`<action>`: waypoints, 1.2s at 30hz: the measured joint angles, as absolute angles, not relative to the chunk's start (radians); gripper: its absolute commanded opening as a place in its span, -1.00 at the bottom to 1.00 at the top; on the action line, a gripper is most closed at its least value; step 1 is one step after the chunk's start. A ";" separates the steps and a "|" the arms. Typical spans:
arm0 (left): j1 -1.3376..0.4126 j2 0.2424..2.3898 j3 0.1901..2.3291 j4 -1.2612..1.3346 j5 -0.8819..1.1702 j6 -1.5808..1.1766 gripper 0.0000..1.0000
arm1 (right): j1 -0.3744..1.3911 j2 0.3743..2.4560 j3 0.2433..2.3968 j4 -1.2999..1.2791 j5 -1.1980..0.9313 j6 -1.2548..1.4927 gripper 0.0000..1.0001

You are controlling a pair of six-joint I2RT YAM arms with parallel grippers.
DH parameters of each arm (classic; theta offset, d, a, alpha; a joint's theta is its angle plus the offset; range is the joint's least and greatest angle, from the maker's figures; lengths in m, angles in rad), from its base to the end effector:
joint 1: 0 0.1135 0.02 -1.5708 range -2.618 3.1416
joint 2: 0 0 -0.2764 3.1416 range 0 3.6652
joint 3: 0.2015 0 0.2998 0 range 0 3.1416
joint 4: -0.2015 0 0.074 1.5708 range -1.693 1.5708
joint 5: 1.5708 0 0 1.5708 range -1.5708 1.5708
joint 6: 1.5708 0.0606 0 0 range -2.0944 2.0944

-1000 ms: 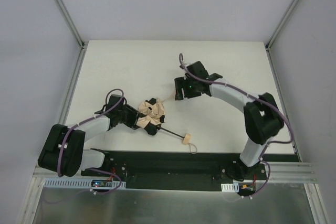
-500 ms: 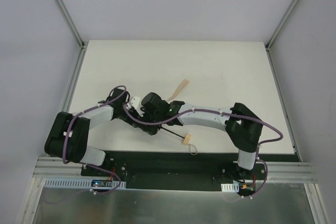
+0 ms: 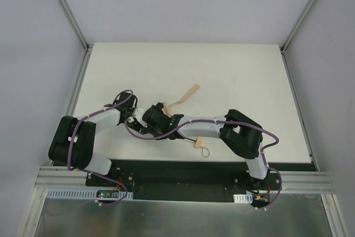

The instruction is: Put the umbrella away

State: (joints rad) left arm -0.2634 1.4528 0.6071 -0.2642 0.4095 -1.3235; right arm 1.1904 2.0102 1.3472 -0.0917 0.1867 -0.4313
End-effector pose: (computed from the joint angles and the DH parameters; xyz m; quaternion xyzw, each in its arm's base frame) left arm 0.2687 -0.0975 0.0919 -0.4419 0.8459 -0.2982 0.0158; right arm 0.1973 0.4631 0.1387 -0.6370 0.6564 0.0669 0.3987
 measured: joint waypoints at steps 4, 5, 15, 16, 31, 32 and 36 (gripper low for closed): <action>-0.262 1.453 0.631 -0.292 0.391 -1.312 -1.00 | 1.197 2.002 1.308 -0.033 0.222 -0.435 -1.00; -0.262 1.453 0.636 -0.297 0.386 -1.304 -0.94 | 1.197 1.996 1.289 -0.007 0.222 -0.433 -1.00; -0.259 1.360 0.647 -0.353 0.309 -1.109 0.98 | 1.161 1.945 1.172 0.126 0.124 -0.402 -1.00; -0.252 1.335 0.641 -0.352 0.306 -1.094 0.98 | 1.150 1.946 1.168 0.126 0.099 -0.392 -1.00; -0.201 1.152 0.472 -0.106 0.361 -1.134 0.98 | 0.879 2.058 1.233 0.172 -0.633 -0.023 -1.00; -0.201 1.151 0.465 -0.090 0.365 -1.144 0.98 | 0.862 2.077 1.237 0.190 -0.683 0.018 -1.00; -0.206 1.167 0.418 -0.024 0.368 -1.187 0.97 | 0.823 2.144 1.248 0.252 -0.855 0.179 -1.00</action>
State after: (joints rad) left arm -0.2062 1.1671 0.4179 -0.0242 0.3683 -1.1873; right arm 0.8234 2.1437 1.2484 0.2523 -0.8555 0.1787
